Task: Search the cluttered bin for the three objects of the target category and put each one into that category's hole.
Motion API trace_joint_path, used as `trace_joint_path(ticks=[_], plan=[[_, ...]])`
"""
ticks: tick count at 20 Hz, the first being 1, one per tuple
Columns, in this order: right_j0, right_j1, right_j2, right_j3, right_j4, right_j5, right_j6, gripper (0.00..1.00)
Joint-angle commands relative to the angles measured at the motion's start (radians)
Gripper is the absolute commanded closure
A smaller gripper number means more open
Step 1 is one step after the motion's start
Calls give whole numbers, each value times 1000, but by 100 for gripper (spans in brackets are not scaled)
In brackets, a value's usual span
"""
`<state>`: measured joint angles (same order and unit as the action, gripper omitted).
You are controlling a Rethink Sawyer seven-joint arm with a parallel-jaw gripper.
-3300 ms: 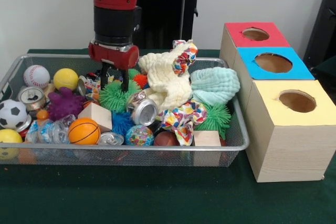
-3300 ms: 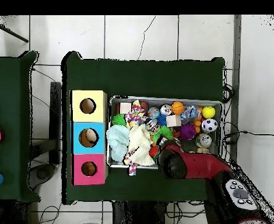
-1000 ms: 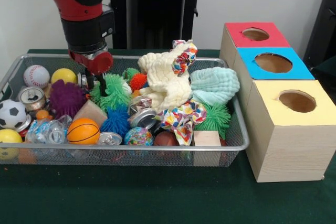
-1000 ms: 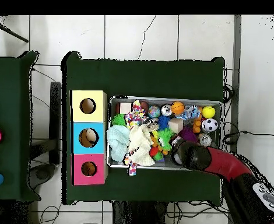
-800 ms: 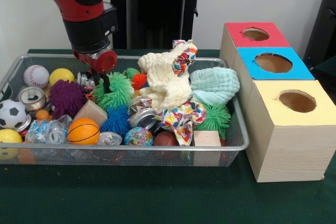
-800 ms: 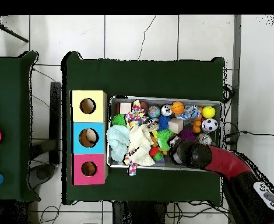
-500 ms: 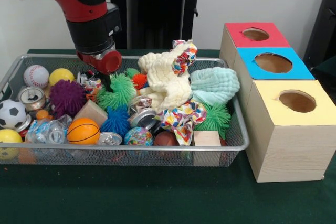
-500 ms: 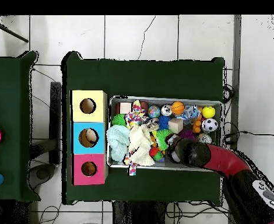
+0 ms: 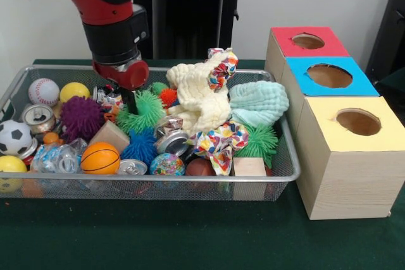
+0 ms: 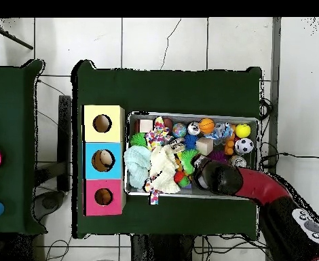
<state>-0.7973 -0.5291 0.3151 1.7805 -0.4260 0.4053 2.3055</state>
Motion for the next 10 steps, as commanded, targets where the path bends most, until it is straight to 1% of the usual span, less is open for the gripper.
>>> trace_joint_path(ticks=[1,2,3,4,5,7,10], plan=[[92,-111,-12,44,-77,-7,-33,100],[102,-138,-18,48,-77,8,-31,100],[121,-190,-33,61,-72,43,-28,100],[132,-219,-40,64,-65,68,-29,100],[148,-265,-51,63,-50,121,-36,100],[168,-323,-62,60,-29,194,-56,100],[178,-355,-62,30,-18,261,-89,100]])
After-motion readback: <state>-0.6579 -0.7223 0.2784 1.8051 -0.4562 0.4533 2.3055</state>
